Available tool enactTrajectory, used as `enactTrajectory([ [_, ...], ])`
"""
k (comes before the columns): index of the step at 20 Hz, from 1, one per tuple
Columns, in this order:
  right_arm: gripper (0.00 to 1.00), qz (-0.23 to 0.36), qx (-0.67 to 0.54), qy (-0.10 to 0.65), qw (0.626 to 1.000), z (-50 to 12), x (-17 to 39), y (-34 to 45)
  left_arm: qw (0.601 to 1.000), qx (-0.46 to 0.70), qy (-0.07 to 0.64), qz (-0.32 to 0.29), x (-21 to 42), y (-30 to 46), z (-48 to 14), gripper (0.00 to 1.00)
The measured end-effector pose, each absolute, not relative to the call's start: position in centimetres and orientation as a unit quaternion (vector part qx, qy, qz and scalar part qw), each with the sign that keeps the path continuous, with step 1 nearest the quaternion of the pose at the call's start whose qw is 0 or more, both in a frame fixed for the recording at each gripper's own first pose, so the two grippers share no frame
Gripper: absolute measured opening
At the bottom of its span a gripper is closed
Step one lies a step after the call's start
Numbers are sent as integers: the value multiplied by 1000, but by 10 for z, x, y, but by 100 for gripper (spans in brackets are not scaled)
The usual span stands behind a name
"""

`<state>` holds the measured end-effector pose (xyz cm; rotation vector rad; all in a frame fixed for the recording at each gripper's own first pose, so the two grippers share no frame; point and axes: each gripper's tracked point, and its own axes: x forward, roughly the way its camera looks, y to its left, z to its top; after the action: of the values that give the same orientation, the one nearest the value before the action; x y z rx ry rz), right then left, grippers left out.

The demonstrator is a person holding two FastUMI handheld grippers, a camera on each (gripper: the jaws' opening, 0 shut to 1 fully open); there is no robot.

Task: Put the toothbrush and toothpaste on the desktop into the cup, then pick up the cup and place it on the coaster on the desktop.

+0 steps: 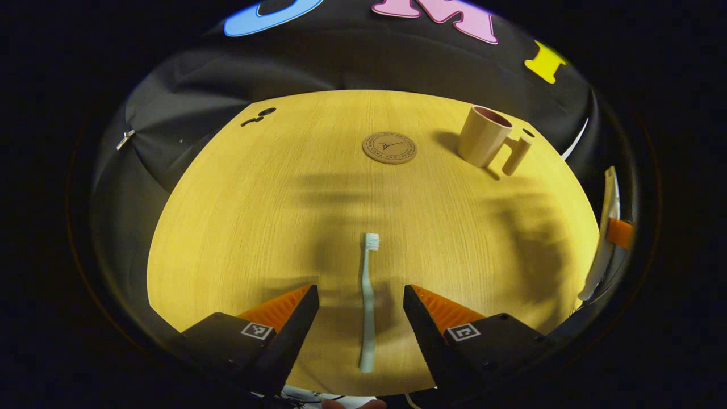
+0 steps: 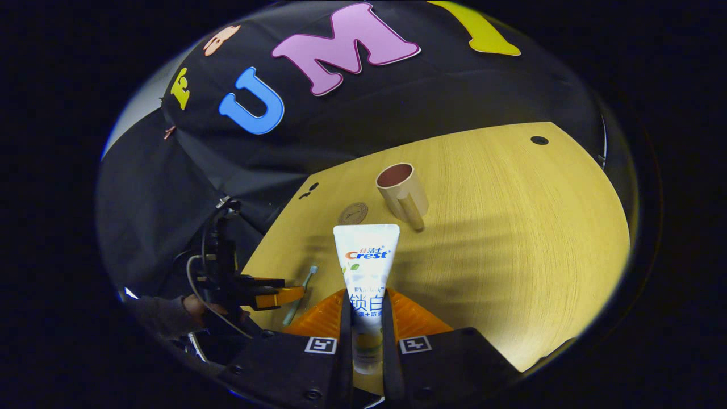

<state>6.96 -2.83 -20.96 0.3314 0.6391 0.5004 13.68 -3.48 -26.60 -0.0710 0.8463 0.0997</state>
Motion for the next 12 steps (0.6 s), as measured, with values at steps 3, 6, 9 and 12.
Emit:
enactTrajectory([
  [3, 25, 245, 169, 299, 907, -198, 72, -42, 899, -13, 434, 55, 139, -30, -279, 95],
  [6, 25, 246, 173, 294, 907, -191, 82, -50, 897, -7, 440, 49, 145, -34, -281, 95],
  [9, 25, 246, 183, 291, 906, -187, 87, -55, 888, -17, 458, 45, 144, -40, -288, 93],
  [12, 25, 243, 192, 286, 907, -184, 92, -58, 881, -47, 467, 55, 142, -47, -286, 59],
])
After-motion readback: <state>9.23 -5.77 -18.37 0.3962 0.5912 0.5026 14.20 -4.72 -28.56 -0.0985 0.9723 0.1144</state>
